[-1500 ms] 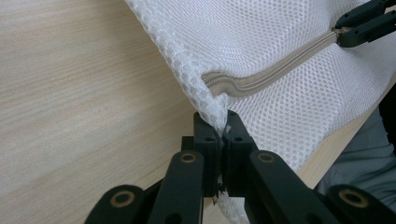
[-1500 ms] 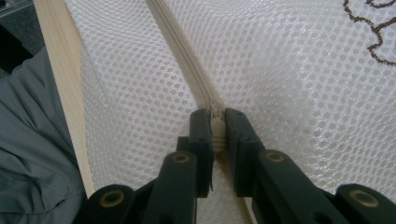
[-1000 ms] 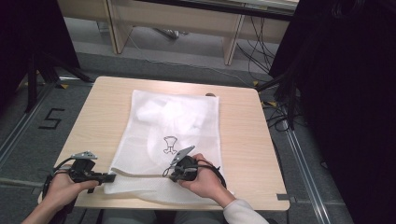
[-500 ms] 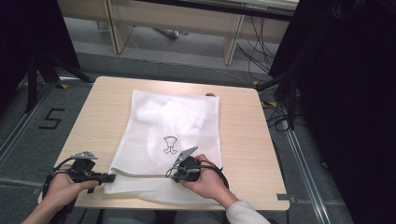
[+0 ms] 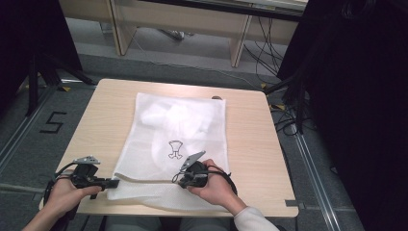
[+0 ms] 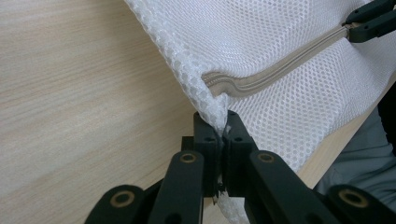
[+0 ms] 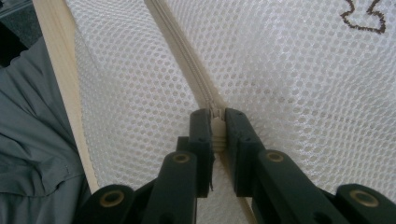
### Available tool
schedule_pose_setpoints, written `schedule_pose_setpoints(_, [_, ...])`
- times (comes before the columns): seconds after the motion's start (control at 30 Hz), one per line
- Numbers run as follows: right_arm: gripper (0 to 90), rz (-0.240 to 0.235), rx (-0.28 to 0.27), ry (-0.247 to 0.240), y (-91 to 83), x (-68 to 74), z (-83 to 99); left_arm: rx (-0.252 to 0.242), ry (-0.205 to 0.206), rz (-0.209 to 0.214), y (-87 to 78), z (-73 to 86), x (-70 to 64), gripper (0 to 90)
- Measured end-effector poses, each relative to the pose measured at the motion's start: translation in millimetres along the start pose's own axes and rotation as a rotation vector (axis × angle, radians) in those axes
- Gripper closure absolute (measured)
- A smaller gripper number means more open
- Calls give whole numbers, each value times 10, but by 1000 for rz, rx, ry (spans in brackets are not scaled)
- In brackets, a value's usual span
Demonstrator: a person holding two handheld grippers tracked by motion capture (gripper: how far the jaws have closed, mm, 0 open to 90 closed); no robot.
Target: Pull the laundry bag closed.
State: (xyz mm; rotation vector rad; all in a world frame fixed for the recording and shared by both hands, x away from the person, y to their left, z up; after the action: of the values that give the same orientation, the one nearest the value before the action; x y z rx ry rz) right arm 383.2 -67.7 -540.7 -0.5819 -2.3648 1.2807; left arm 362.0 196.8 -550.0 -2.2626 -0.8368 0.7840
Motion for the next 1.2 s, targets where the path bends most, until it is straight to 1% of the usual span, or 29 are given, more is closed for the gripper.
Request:
schedule_pose_setpoints(0.07, [826, -1, 6, 5, -5, 4, 7, 0, 1, 0, -1, 0, 2, 862])
schedule_pose_setpoints(0.1, [826, 2, 4, -4, -3, -4, 7, 4, 5, 0, -6, 4, 7, 862])
schedule_pose_setpoints(0.13, [826, -1, 1, 3, -5, -2, 8, -2, 3, -4, -2, 0, 5, 862])
schedule_pose_setpoints(0.17, [826, 2, -1, 7, -10, -7, 10, 0, 0, 2, -1, 0, -1, 862])
schedule_pose_setpoints(0.3, [826, 6, 2, 4, -14, -10, 20, 3, 5, 0, -5, 3, 5, 862])
schedule_pose_setpoints(0.4, [826, -2, 5, 11, -26, -15, 33, 3, 6, -1, -4, 4, 7, 862])
schedule_pose_setpoints(0.43, [826, 6, 3, 6, -33, -24, 36, 0, 1, -1, 0, 2, 4, 862])
schedule_pose_setpoints(0.47, [826, 3, 8, 17, -38, -22, 48, 1, 2, -1, 0, 2, 4, 862])
schedule_pose_setpoints(0.5, [826, 5, 1, 11, -37, -31, 48, 0, 1, -1, 1, 1, 3, 862])
schedule_pose_setpoints(0.57, [826, 1, -1, 21, -39, -29, 56, 0, 1, -1, 0, 2, 3, 861])
schedule_pose_setpoints(0.6, [826, 7, 2, 18, -40, -39, 59, -2, 0, -4, 2, 1, 5, 861])
schedule_pose_setpoints(0.63, [826, -4, 3, 14, -40, -36, 58, -4, -1, -8, 2, 0, 4, 861])
schedule_pose_setpoints(0.7, [826, -4, 2, 13, -42, -36, 57, 0, 1, -2, 1, 1, 3, 862])
schedule_pose_setpoints(0.77, [826, 0, 0, 14, -46, -38, 58, 0, 2, -1, 0, 1, 3, 861])
schedule_pose_setpoints(0.8, [826, 11, -3, 11, -50, -47, 57, 0, 2, 0, -1, 2, 3, 862])
schedule_pose_setpoints(0.83, [826, 8, -2, 19, -54, -40, 59, 1, 3, 0, -2, 2, 4, 861])
schedule_pose_setpoints(0.97, [825, 6, -12, 13, -64, -41, 54, 2, 6, 0, -4, 3, 5, 861])
schedule_pose_setpoints(1.0, [826, 9, -9, 18, -67, -41, 59, 2, 6, -1, -4, 4, 7, 861])
schedule_pose_setpoints(1.03, [826, 2, -6, 14, -63, -42, 63, 2, 6, 0, -4, 4, 7, 861])
schedule_pose_setpoints(1.07, [825, 10, -11, 18, -68, -46, 67, -5, 4, -5, 0, 0, 7, 861])
schedule_pose_setpoints(1.1, [826, 6, -9, 16, -71, -51, 72, -7, 3, -12, 2, -1, 8, 861])
schedule_pose_setpoints(1.13, [826, -1, -1, 22, -77, -42, 82, -1, 2, -1, 1, 1, 2, 861])
schedule_pose_setpoints(1.17, [826, 14, -3, 31, -90, -52, 86, 0, 1, 0, 1, 1, 2, 861])
schedule_pose_setpoints(1.2, [826, 12, -4, 34, -91, -52, 87, -1, 0, -1, 2, 1, 2, 861])
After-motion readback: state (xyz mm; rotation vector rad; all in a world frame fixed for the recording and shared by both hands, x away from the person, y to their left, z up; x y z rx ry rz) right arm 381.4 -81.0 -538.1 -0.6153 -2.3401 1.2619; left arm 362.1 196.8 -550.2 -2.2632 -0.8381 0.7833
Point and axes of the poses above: each handheld gripper's, and its own axes: y roughly forward along the jaws, z roughly out of its underside, x roughly to its left, the point moved 8 cm from there along y, roughly forward along the jaws, and after that the axes turned 8 degrees about y, right-handed, at the moved point
